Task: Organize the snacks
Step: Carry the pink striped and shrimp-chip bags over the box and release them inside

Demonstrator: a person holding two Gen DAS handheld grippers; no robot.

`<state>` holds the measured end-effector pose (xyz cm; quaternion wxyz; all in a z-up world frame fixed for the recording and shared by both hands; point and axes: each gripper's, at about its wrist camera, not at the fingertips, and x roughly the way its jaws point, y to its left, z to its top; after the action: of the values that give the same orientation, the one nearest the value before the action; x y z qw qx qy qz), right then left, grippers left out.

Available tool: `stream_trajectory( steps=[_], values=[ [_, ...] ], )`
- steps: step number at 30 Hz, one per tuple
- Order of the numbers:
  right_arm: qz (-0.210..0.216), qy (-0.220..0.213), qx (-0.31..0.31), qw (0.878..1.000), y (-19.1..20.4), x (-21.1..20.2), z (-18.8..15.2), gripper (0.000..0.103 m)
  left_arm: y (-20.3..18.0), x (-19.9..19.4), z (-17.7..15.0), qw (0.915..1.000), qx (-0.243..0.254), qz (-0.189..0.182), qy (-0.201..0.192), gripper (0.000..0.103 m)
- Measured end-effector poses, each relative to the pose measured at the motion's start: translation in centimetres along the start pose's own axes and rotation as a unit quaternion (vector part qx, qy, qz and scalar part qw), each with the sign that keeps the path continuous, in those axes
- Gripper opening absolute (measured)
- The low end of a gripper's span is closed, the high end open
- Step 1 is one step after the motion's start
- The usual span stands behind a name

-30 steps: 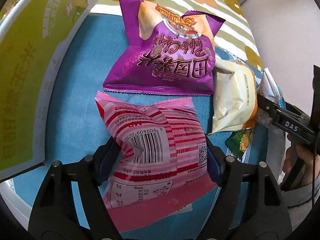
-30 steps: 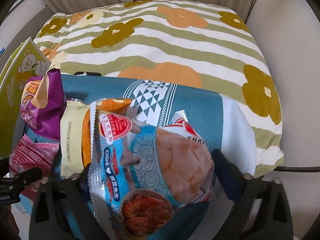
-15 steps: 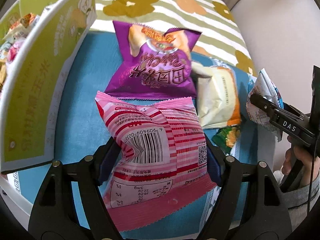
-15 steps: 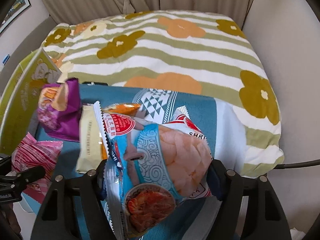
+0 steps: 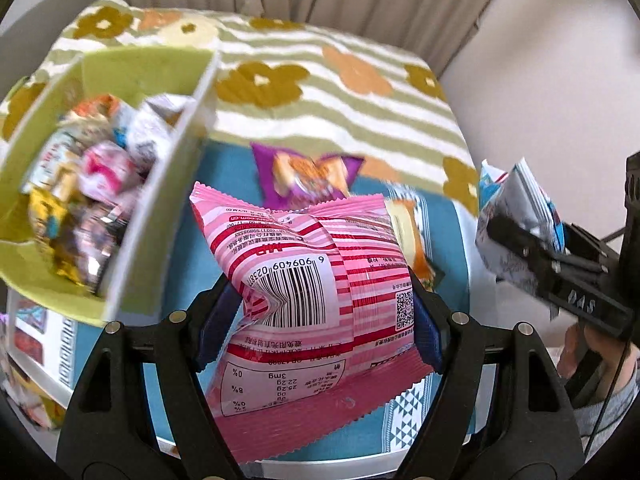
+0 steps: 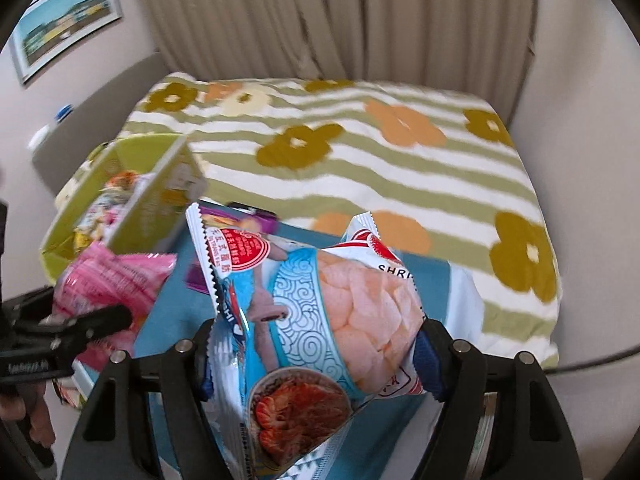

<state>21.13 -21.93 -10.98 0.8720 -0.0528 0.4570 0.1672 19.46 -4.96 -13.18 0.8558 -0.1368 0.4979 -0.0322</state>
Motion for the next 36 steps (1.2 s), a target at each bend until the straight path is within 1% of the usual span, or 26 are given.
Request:
stream_trajectory(
  steps=[3,7,12,15,18,21,26,31,36],
  values=[
    [0.015,-0.015,-0.022,1.000,2.7,-1.0,0.9,0.071,1.6,-2.0,0.5,0.9998,-0.003,0.010,-0.017,0.074],
    [0.037,-0.031,-0.031,0.998,5.7,-1.7,1.8,0.071,4.5,-4.1,1.4,0.9991,-0.018,0.023,-0.030,0.074],
    [0.053,-0.039,-0.050,0.997,9.9,-1.5,3.2,0.071,9.0,-5.6,3.2,0.9976,-0.037,0.035,-0.048,0.074],
    [0.060,-0.049,-0.053,0.996,12.5,-1.2,4.4,0.071,11.7,-6.0,4.7,0.9972,-0.031,0.044,-0.051,0.074],
    [0.062,-0.054,-0.046,0.996,14.8,-0.5,5.8,0.071,14.5,-5.9,6.5,0.9974,-0.021,0.052,-0.044,0.074],
    [0.061,-0.052,-0.035,0.996,17.5,1.0,7.6,0.071,17.5,-5.4,8.2,0.9980,-0.020,0.049,-0.035,0.074],
    [0.054,-0.049,-0.033,0.997,21.2,3.5,10.5,0.071,22.2,-3.5,10.7,0.9984,-0.015,0.052,-0.015,0.074],
    [0.047,-0.046,-0.035,0.997,24.0,5.4,12.6,0.071,25.6,-1.0,12.0,0.9988,-0.007,0.046,0.017,0.074],
    [0.042,-0.039,-0.024,0.998,26.1,7.3,14.3,0.071,28.3,0.9,12.2,0.9988,0.000,0.028,0.041,0.075]
  ],
)
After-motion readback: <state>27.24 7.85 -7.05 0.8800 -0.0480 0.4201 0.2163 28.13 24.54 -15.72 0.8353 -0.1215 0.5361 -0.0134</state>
